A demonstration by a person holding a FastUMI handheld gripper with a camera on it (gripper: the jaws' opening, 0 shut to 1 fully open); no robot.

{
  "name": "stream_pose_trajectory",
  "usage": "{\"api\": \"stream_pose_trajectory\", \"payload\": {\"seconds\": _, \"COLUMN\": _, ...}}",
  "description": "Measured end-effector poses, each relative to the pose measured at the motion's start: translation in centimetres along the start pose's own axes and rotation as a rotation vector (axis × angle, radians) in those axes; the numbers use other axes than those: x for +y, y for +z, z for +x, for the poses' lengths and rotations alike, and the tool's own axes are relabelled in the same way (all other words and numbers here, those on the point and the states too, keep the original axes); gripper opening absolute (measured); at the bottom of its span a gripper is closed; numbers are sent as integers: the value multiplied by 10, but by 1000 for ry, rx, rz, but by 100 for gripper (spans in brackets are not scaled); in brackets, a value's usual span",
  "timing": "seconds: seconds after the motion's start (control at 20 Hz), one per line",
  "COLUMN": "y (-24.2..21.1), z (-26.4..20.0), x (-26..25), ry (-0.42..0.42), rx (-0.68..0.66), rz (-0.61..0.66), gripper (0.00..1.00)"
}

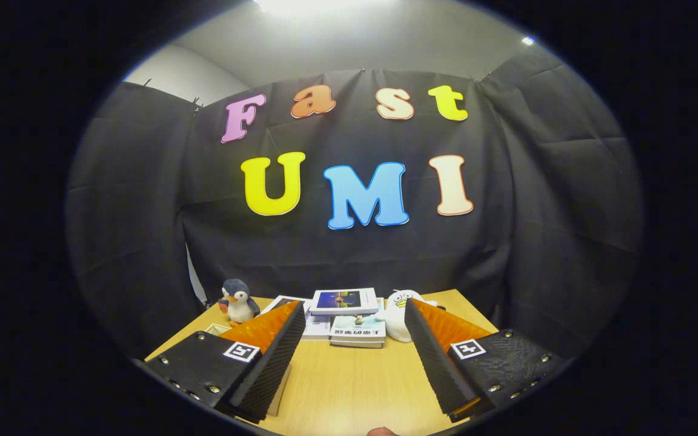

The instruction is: Open the storage box then place both shoes into the box .Put the left shoe in first, then the right shoe, with the right side of both shoes facing outward in a uniform manner.

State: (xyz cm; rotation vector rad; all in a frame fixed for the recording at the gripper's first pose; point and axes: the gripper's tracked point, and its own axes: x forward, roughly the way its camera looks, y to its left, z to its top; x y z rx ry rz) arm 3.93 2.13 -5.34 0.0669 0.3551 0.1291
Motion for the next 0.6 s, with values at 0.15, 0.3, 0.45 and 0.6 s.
{"api": "stream_pose_trajectory", "payload": {"seconds": 0.15, "y": 7, "z": 1, "x": -8, "ry": -9, "rx": -30, "rz": 12, "gripper": 99}}
{"api": "stream_pose_trajectory", "payload": {"seconds": 0.3, "y": 12, "z": 1, "x": -10, "ry": -7, "rx": -50, "rz": 39, "gripper": 99}}
{"api": "stream_pose_trajectory", "payload": {"seconds": 0.45, "y": 13, "z": 1, "x": -5, "ry": 4, "rx": -54, "rz": 43, "gripper": 99}}
{"api": "stream_pose_trajectory", "payload": {"seconds": 0.6, "y": 11, "z": 2, "x": 2, "ry": 16, "rx": -53, "rz": 29, "gripper": 99}}
